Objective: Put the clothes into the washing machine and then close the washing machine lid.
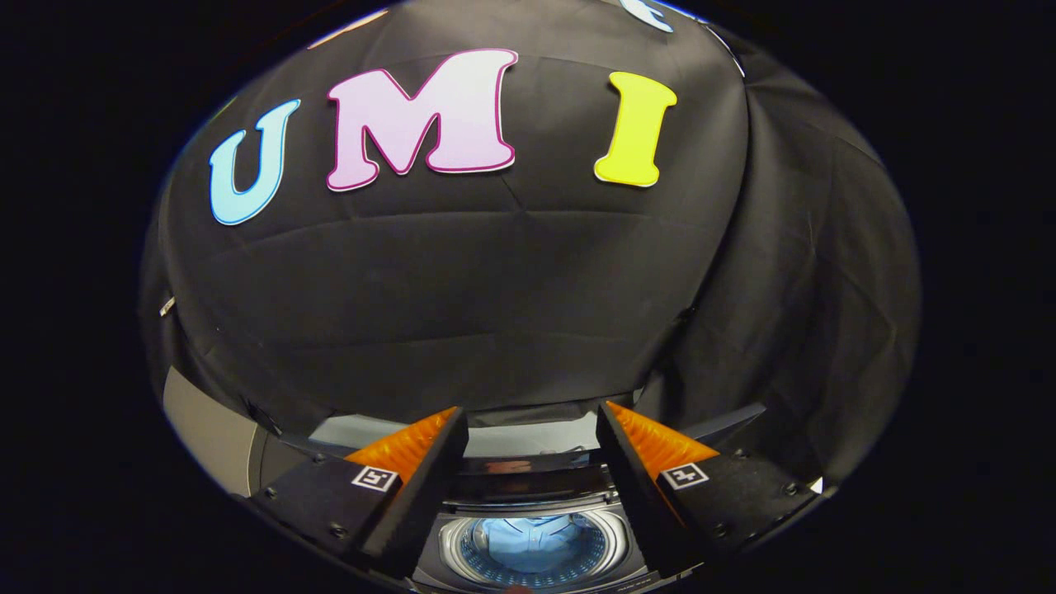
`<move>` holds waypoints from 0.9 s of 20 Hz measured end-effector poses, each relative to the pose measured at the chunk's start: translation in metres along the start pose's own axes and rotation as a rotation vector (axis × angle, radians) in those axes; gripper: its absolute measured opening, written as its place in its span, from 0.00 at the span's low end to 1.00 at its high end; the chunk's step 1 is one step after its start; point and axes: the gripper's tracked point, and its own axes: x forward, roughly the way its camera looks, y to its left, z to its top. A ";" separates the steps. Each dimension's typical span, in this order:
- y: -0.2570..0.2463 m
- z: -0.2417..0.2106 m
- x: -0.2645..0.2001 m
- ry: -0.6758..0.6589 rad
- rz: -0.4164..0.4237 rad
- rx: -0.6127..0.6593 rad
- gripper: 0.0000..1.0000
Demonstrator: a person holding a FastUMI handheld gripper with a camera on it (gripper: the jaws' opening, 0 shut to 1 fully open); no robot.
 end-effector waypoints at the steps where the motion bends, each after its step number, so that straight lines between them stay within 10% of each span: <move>1: 0.000 0.000 -0.001 -0.014 -0.003 -0.002 1.00; 18: -0.007 -0.035 -0.056 -0.097 0.012 -0.002 1.00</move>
